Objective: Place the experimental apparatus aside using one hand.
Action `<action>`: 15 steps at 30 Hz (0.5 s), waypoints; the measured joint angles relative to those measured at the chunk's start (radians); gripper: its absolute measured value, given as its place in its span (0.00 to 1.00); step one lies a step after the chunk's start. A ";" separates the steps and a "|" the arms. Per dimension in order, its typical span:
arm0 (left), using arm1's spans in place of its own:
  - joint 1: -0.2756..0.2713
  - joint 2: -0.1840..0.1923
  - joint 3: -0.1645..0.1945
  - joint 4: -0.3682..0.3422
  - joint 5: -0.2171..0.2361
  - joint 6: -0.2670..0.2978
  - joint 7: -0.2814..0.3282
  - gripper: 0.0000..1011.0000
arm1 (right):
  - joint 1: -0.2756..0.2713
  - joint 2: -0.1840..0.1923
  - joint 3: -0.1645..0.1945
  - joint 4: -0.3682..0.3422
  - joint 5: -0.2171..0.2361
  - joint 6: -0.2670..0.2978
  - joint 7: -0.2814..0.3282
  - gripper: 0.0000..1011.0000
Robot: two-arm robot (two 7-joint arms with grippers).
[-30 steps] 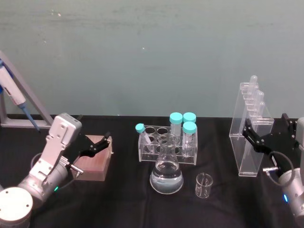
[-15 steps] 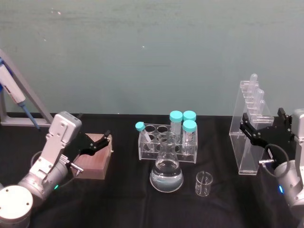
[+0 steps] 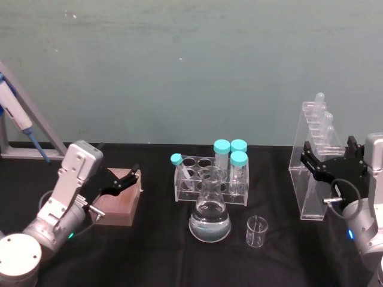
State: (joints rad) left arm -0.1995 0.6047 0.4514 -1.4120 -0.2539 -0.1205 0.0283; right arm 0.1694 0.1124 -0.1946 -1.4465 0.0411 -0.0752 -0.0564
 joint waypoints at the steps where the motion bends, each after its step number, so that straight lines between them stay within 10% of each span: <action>1: 0.000 0.000 0.000 0.000 0.000 0.000 0.000 0.99 | 0.003 -0.003 0.004 0.004 -0.002 0.000 0.003 0.99; 15: 0.000 0.000 0.000 0.000 0.000 0.000 0.000 0.99 | 0.027 -0.038 0.032 0.037 -0.020 -0.015 0.032 0.99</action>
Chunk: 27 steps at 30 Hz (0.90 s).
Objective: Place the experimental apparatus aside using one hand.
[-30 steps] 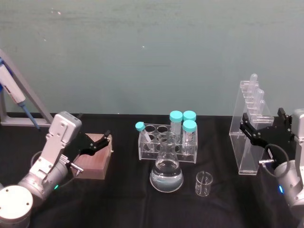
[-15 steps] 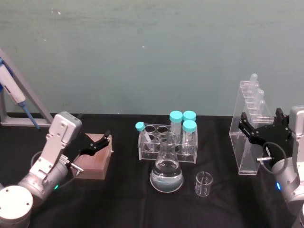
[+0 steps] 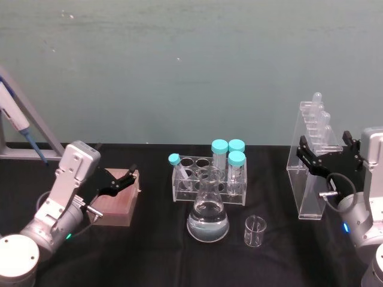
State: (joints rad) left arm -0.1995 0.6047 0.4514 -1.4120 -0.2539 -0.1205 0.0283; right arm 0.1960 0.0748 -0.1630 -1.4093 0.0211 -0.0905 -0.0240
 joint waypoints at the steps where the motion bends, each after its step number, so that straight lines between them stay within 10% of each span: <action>1: 0.000 0.000 0.000 0.000 0.000 0.000 0.000 0.99 | 0.001 -0.002 0.001 0.002 -0.001 -0.001 0.002 0.99; 27: 0.000 0.000 0.000 0.000 0.000 0.000 0.000 0.99 | 0.027 -0.053 0.053 0.046 -0.040 -0.002 0.054 0.99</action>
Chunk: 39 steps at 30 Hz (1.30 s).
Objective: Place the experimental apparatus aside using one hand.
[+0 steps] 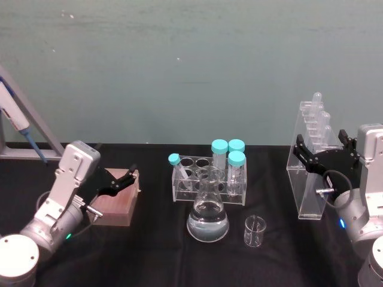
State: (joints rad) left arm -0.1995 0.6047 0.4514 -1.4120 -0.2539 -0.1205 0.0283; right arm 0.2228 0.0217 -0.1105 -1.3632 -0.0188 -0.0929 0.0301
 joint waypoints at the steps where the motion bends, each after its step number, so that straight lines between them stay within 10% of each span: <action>1: 0.000 0.000 0.000 0.000 0.000 0.000 0.000 0.99 | 0.001 -0.001 0.001 0.002 -0.001 0.000 0.001 0.99; 39: 0.000 0.000 0.000 0.000 0.000 0.000 0.000 0.99 | 0.027 -0.010 0.013 0.039 -0.007 -0.008 0.027 0.99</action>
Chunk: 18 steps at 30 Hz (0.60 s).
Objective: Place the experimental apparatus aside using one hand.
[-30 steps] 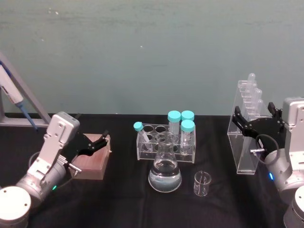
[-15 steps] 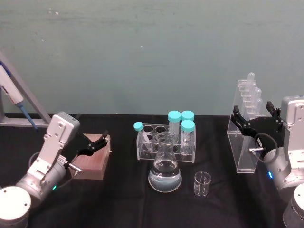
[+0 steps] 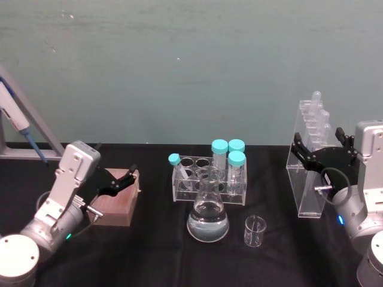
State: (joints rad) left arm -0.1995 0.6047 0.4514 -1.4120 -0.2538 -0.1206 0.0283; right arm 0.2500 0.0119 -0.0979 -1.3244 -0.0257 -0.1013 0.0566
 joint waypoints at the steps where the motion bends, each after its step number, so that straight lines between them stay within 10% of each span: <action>1: 0.000 0.000 0.000 0.000 0.000 0.000 0.000 0.99 | 0.000 0.000 0.000 0.000 0.000 0.000 0.000 0.99; 18: 0.000 0.000 0.000 0.000 0.000 0.000 0.000 0.99 | 0.000 0.000 -0.001 -0.001 0.000 0.000 -0.002 0.95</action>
State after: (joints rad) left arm -0.1995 0.6047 0.4514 -1.4120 -0.2539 -0.1205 0.0283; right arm 0.2495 0.0119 -0.0992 -1.3253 -0.0255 -0.1009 0.0548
